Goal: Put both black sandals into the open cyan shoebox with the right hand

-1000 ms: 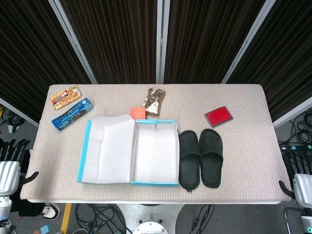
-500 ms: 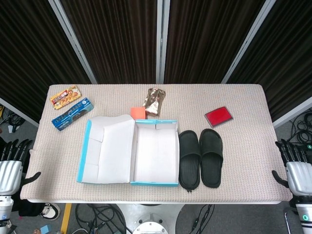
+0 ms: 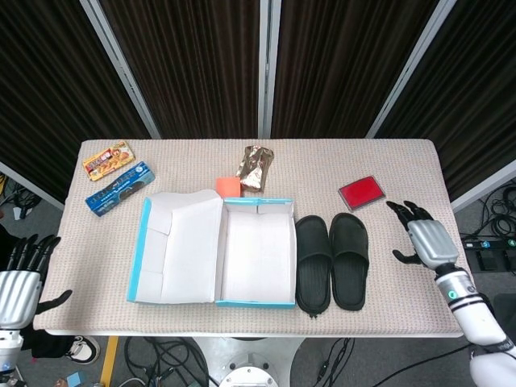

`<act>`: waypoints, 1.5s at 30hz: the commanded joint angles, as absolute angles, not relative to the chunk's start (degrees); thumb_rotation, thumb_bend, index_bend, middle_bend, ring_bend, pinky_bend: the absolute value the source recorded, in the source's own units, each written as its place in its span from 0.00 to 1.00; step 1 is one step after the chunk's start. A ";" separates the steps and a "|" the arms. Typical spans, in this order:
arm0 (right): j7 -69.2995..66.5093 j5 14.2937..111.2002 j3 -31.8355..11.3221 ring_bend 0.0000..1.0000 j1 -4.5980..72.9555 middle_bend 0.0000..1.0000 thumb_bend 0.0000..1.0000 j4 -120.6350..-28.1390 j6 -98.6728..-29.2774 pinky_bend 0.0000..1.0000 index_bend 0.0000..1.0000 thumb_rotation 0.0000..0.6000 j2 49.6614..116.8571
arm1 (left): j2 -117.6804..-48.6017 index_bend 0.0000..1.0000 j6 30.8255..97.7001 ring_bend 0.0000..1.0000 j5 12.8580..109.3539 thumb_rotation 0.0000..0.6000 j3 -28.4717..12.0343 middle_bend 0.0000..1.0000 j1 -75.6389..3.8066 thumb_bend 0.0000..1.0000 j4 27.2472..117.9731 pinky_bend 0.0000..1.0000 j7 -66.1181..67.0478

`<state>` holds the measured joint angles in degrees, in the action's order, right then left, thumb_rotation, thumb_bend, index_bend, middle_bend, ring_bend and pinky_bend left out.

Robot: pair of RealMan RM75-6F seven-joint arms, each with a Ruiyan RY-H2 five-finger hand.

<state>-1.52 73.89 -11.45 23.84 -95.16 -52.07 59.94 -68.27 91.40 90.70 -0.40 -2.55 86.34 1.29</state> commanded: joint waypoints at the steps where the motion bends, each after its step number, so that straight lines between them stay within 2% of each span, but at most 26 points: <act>1: 3.99 63.92 -13.35 0.00 33.56 0.09 0.06 -96.06 -39.27 0.12 0.02 1.00 59.74 | -67.78 0.08 91.60 0.00 90.92 1.00 -0.26 0.09 -2.36 0.07 86.76 0.07 0.89; 5: 7.83 56.32 -12.81 0.00 39.98 0.05 0.00 -95.85 -33.02 0.08 0.00 1.00 60.70 | -67.16 0.08 90.99 0.00 91.10 1.00 0.05 0.09 -2.45 0.07 87.24 0.07 -1.13; 16: 18.99 39.40 -5.49 0.00 52.46 0.05 0.00 -93.32 -31.52 0.03 0.00 1.00 66.23 | -65.48 0.08 90.32 0.00 93.63 1.00 0.70 0.09 -3.56 0.07 87.27 0.07 -7.57; 20: 21.86 34.16 -2.50 0.00 56.56 0.05 0.00 -92.71 -32.20 0.02 0.00 1.00 68.59 | -65.05 0.08 90.30 0.00 93.84 1.00 0.61 0.09 -3.81 0.07 87.22 0.07 -8.58; 26: 23.46 29.18 -0.26 0.00 60.44 0.06 0.00 -91.91 -34.02 0.02 0.00 1.00 72.02 | -64.81 0.08 89.99 0.00 93.79 1.00 0.69 0.09 -3.98 0.07 87.15 0.07 -9.94; 40: 25.82 21.56 2.65 0.00 66.00 0.09 0.00 -90.17 -37.50 0.02 0.00 1.00 77.43 | -64.80 0.08 89.36 0.00 93.28 1.00 0.99 0.09 -4.07 0.07 85.63 0.08 -13.76; 45: 27.67 19.33 3.65 0.00 67.21 0.14 0.00 -90.81 -40.67 0.02 0.06 1.00 78.69 | -64.73 0.08 89.65 0.00 93.28 1.00 1.03 0.09 -3.93 0.07 85.00 0.08 -14.92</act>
<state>26.86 20.15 3.15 66.70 -90.48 -39.54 78.12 -64.75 89.59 93.29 1.02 -3.96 85.08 -14.81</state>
